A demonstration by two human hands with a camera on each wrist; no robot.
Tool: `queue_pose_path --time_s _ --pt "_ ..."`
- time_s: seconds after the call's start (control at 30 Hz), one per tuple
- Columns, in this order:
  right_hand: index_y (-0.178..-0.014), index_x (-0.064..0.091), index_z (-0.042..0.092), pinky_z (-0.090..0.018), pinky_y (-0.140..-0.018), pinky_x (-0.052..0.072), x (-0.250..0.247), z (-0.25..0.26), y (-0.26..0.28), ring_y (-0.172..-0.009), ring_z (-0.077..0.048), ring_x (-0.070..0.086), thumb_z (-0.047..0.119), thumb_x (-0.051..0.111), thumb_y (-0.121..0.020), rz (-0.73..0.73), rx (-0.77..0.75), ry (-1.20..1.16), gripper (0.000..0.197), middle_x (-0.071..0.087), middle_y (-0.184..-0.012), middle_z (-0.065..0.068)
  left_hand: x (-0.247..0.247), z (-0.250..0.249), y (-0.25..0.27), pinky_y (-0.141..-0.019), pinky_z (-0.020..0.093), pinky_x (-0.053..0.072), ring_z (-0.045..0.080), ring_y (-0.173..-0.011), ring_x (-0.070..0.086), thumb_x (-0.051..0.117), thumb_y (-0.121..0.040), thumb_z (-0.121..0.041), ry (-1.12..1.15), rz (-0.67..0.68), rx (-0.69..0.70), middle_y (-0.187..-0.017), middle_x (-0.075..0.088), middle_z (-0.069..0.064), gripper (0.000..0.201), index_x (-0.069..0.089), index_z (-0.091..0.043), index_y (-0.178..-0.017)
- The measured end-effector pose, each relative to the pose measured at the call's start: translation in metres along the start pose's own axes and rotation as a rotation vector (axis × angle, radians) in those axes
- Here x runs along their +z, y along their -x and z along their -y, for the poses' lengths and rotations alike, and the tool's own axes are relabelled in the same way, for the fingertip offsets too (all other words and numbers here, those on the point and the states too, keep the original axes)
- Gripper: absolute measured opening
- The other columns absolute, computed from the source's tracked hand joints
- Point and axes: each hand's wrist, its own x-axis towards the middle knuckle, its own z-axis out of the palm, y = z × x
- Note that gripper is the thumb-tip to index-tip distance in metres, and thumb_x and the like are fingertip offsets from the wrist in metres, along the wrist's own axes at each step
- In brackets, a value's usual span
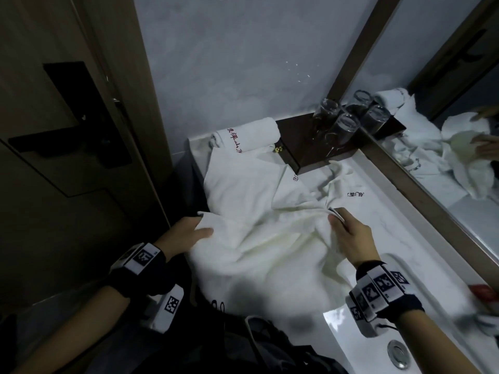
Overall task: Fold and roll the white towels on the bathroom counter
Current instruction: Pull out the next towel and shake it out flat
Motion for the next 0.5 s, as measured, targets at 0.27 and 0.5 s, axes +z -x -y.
queue_pose_path --time_s 0.27,0.5 --pt "-0.097 0.059 0.019 -0.01 -0.06 0.039 0.017 0.019 -0.032 -0.069 -0.015 0.052 0.019 0.05 -0.093 -0.246 -0.085 -0.155 0.01 0.061 -0.077 -0.001 -0.026 -0.021 -0.014 -0.071 0.018 0.049 0.011 -0.083 0.057 0.044 -0.082 0.011 0.208 -0.262 0.106 -0.088 0.062 -0.001 0.035 0.058 -0.01 -0.106" --pt "-0.098 0.059 0.019 -0.012 -0.053 0.037 0.072 0.046 -0.049 -0.055 -0.008 0.048 0.023 0.061 -0.088 0.161 -0.142 -0.041 0.011 0.051 -0.061 0.004 -0.015 -0.03 -0.038 -0.098 0.033 0.044 0.024 -0.107 0.059 0.055 -0.091 -0.015 0.181 -0.135 -0.016 -0.113 0.064 0.01 0.026 0.059 -0.007 -0.115"
